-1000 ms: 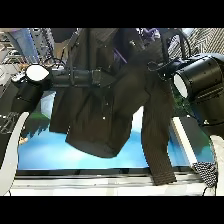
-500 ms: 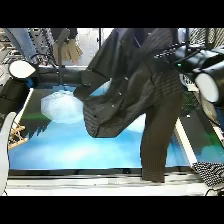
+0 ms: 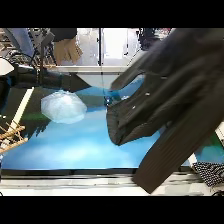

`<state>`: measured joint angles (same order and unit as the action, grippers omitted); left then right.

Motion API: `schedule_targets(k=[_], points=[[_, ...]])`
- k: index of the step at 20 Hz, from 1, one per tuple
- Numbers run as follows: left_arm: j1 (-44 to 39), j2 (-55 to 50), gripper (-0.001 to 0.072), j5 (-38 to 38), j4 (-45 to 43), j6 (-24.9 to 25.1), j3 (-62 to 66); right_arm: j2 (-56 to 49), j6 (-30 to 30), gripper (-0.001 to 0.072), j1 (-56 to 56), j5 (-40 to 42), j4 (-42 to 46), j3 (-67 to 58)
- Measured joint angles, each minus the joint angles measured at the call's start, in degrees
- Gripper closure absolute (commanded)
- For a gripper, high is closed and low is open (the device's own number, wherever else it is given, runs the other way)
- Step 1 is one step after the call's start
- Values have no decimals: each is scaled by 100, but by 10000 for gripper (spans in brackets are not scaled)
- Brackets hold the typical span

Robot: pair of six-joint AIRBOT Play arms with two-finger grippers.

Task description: Fold the clothes and pants, and hang the long-sleeved shirts on hangers.

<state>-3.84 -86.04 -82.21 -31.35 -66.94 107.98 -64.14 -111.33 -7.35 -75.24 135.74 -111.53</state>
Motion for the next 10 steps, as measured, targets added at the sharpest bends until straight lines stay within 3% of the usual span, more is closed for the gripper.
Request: schedule_targets(k=[2,5,10], points=[[131,0,67,-282,-149,0,0,37,-4,691,1139,-328,173,-81],[295,0,67,-560,-262,0,0,4,494,691,2817,-363,332,-520],[463,0,67,-796,-339,0,0,-120,1010,692,5158,876,323,-990]])
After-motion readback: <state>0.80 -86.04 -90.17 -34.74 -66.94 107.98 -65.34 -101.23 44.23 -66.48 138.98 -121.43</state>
